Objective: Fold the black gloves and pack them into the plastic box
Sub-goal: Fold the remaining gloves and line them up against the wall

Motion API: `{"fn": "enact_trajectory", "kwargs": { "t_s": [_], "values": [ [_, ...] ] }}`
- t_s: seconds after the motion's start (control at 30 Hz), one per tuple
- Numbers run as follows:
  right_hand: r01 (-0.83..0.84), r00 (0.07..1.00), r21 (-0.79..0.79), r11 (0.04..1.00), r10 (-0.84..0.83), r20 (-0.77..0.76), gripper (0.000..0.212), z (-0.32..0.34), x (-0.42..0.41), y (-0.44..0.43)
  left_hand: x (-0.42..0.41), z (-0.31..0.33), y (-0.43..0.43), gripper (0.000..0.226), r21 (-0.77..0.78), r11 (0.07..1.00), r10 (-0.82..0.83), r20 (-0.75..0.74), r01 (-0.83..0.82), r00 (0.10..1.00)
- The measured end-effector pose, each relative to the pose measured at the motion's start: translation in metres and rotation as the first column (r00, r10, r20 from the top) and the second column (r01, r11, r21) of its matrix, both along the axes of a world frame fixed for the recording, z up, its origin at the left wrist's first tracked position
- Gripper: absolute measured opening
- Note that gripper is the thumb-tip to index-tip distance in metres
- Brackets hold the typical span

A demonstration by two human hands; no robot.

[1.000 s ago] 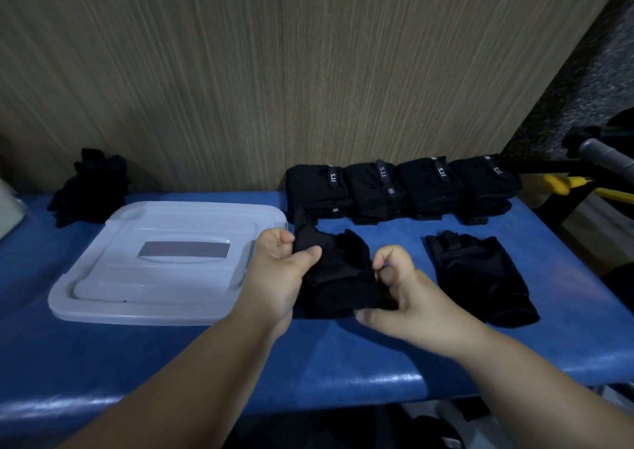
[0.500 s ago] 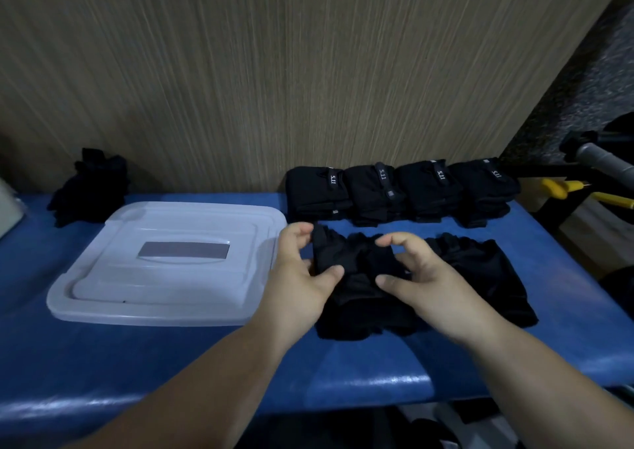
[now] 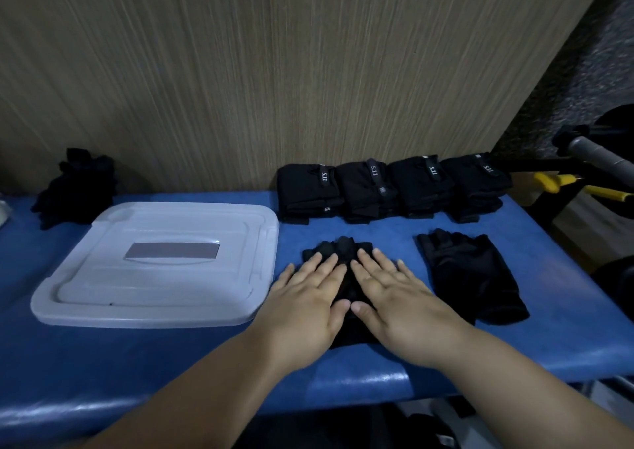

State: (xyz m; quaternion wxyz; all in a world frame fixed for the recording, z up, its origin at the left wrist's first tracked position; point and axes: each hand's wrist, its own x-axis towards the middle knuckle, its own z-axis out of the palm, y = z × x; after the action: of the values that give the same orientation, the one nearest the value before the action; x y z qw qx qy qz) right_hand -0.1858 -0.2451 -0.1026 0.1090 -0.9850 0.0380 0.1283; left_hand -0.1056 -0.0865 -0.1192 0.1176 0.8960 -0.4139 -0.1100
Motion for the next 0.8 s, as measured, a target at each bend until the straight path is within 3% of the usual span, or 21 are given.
{"fn": "enact_trajectory", "kwargs": {
  "t_s": [0.17, 0.3, 0.37, 0.5, 0.67, 0.8],
  "values": [
    [0.056, 0.996, -0.125, 0.991, -0.063, -0.055, 0.074, 0.004, 0.000, -0.002, -0.001, 0.002, 0.003, 0.058, 0.091, 0.996, 0.002, 0.009, -0.003, 1.000],
    [0.116, 0.988, -0.049, 0.992, -0.110, 0.110, 0.082, 0.017, -0.007, -0.008, -0.002, 0.001, 0.002, 0.058, 0.076, 0.997, 0.011, -0.003, -0.011, 1.000],
    [0.201, 0.957, 0.038, 0.979, -0.204, 0.208, 0.076, 0.026, -0.009, -0.019, -0.003, 0.000, 0.002, 0.058, 0.061, 0.998, 0.023, -0.001, -0.023, 1.000],
    [0.507, 0.805, 0.001, 0.862, -0.474, 0.355, 0.051, 0.035, -0.014, -0.063, -0.005, -0.001, 0.000, 0.057, 0.034, 0.998, 0.045, -0.003, -0.044, 0.999],
    [0.773, 0.634, -0.081, 0.629, -0.767, 0.100, 0.059, 0.035, -0.027, -0.098, -0.006, -0.001, -0.005, 0.057, 0.024, 0.998, 0.063, -0.002, -0.062, 0.998],
    [0.808, 0.589, -0.036, 0.588, -0.808, 0.003, 0.061, 0.030, -0.026, -0.101, -0.005, -0.001, -0.004, 0.058, -0.001, 0.997, 0.071, -0.022, -0.071, 0.997]
  ]
}}
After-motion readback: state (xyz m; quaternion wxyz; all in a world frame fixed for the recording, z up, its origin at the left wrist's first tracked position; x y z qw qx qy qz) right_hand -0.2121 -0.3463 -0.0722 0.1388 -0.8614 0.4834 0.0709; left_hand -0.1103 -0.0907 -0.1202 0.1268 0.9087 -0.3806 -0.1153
